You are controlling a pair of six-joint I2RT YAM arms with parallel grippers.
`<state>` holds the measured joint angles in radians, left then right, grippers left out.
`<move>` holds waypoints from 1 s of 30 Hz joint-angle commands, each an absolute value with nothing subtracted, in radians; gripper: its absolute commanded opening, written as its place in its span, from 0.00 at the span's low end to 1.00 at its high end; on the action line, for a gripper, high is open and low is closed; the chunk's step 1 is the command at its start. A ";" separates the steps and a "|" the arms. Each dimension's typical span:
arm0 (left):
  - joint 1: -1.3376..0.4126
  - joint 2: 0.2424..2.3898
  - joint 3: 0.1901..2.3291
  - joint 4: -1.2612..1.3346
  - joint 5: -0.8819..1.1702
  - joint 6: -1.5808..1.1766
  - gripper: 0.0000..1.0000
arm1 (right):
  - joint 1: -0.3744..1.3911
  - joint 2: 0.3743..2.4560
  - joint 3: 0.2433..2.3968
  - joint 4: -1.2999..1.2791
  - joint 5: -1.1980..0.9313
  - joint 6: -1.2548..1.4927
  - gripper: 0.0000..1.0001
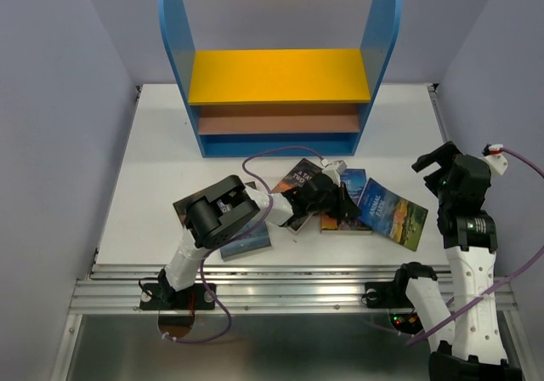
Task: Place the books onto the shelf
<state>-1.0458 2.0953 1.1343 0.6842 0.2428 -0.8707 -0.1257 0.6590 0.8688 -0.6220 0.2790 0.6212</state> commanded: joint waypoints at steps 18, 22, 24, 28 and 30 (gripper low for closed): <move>-1.054 1.591 1.100 0.324 -0.122 -0.583 0.00 | -0.123 0.686 0.833 -0.404 -0.431 0.445 1.00; -1.055 1.433 1.071 0.252 -0.297 -0.476 0.00 | -0.123 0.710 0.828 -0.387 -0.396 0.463 1.00; -1.057 1.338 1.075 0.209 -0.339 -0.372 0.00 | -0.123 0.727 0.833 -0.391 -0.356 0.471 1.00; -1.068 1.230 1.158 0.092 -0.387 -0.189 0.00 | -0.123 0.752 0.834 -0.390 -0.275 0.479 1.00; -1.068 1.223 1.271 -0.059 -0.423 -0.157 0.00 | -0.123 0.764 0.833 -0.393 -0.256 0.477 1.00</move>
